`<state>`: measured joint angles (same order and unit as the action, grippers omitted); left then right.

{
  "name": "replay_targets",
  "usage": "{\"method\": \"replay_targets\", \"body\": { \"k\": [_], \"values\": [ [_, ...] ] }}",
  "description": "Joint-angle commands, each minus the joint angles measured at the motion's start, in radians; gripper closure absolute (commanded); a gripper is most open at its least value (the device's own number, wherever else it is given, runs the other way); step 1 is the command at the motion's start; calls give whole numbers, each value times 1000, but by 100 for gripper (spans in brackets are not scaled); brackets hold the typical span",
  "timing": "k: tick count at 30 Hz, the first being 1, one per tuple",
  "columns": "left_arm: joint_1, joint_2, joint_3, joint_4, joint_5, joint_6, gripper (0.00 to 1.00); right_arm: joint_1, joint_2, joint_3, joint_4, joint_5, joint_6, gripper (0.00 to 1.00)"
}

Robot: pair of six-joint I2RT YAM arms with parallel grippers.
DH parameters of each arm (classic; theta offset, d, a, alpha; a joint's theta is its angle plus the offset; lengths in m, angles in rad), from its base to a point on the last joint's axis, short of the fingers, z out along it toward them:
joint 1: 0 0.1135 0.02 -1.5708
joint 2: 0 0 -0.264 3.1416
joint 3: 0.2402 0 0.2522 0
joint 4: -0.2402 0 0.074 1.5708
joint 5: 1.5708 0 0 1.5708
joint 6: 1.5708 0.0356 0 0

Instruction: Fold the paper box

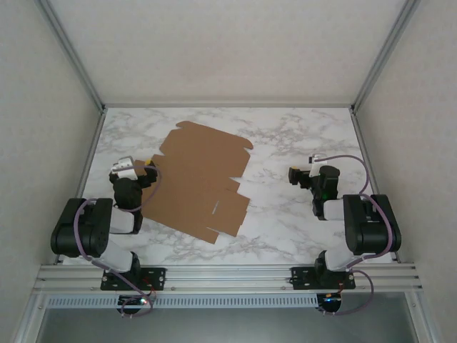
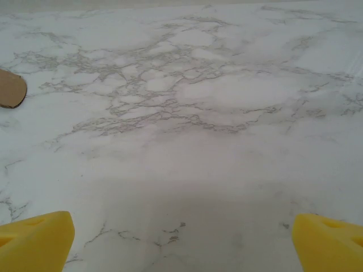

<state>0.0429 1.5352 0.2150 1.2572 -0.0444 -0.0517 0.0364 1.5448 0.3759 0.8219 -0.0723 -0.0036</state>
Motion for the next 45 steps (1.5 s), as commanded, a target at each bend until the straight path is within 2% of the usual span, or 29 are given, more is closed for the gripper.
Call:
{"method": "replay_targets", "body": {
  "k": [1, 9, 27, 31, 33, 35, 38, 40, 42, 43, 45],
  "values": [
    [-1, 2, 7, 37, 3, 7, 0, 2, -7, 15, 6, 17, 5, 1],
    [9, 1, 10, 35, 24, -1, 0, 2, -6, 15, 5, 17, 5, 1],
    [-8, -28, 8, 21, -20, 5, 1, 3, -10, 19, 4, 16, 4, 1],
    [-33, -241, 41, -182, -228, -38, 1, 40, -189, 157, -341, 7, -38, 1],
    [-54, -342, 65, -241, -279, -90, 1, 88, -294, 203, -424, 45, -13, 1],
    [-92, -437, 154, -409, -272, -176, 1, 168, -385, 290, -536, 48, -9, 1],
    [-154, -501, 354, -740, -230, -308, 1, 304, -483, 430, -704, 78, -15, 1],
    [-198, -523, 474, -902, -160, -354, 0, 396, -534, 527, -826, 84, -22, 1],
    [-260, -525, 600, -1093, -150, -359, 1, 465, -564, 634, -962, 152, 5, 1],
    [-278, -516, 674, -1202, -153, -355, 1, 481, -569, 699, -1050, 196, 42, 1],
    [-280, -490, 794, -1408, -194, -417, 1, 477, -558, 812, -1230, 263, 253, 1]
  ]
}}
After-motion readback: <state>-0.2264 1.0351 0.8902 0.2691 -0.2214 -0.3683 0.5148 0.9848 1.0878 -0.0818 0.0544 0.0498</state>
